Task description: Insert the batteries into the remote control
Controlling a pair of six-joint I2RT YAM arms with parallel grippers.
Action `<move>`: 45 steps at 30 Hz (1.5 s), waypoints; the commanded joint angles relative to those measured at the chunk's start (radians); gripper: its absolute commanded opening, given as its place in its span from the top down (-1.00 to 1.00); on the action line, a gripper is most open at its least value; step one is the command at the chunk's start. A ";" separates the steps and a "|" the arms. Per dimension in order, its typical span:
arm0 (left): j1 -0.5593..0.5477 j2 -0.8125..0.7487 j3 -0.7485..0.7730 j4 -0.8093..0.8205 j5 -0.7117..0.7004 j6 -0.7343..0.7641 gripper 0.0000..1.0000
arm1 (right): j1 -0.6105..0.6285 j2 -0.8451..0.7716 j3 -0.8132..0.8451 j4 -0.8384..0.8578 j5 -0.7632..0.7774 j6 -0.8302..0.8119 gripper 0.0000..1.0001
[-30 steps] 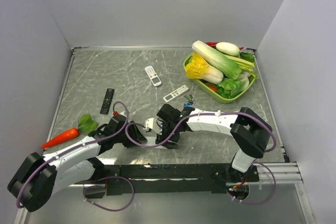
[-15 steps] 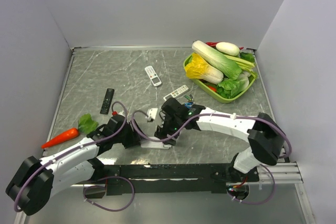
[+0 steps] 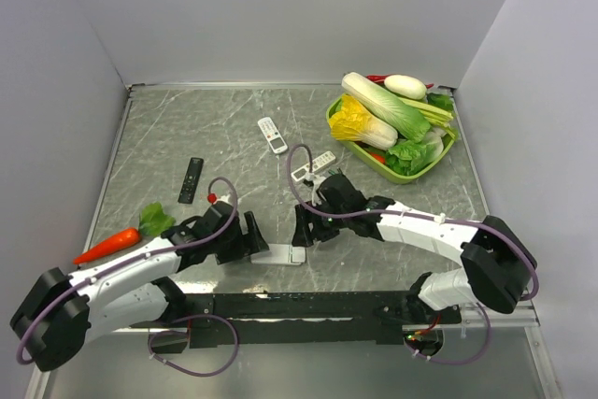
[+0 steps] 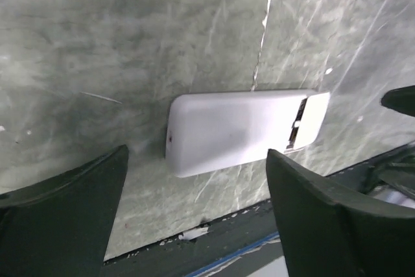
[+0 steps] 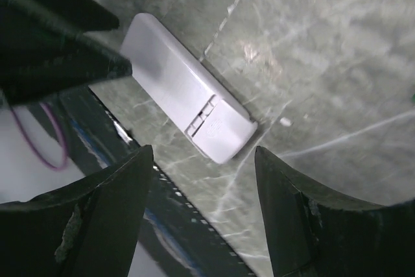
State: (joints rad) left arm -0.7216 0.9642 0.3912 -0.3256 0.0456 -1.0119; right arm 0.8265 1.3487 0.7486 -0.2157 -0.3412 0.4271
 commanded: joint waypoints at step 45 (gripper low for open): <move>-0.220 0.260 0.107 -0.020 -0.145 -0.097 -0.02 | 0.019 0.098 -0.144 0.138 0.131 0.394 -0.06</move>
State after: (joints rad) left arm -0.9249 1.2026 0.5159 -0.3294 -0.1020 -1.0794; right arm 0.8280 1.4460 0.5850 -0.0219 -0.2653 0.8116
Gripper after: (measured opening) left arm 0.535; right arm 0.533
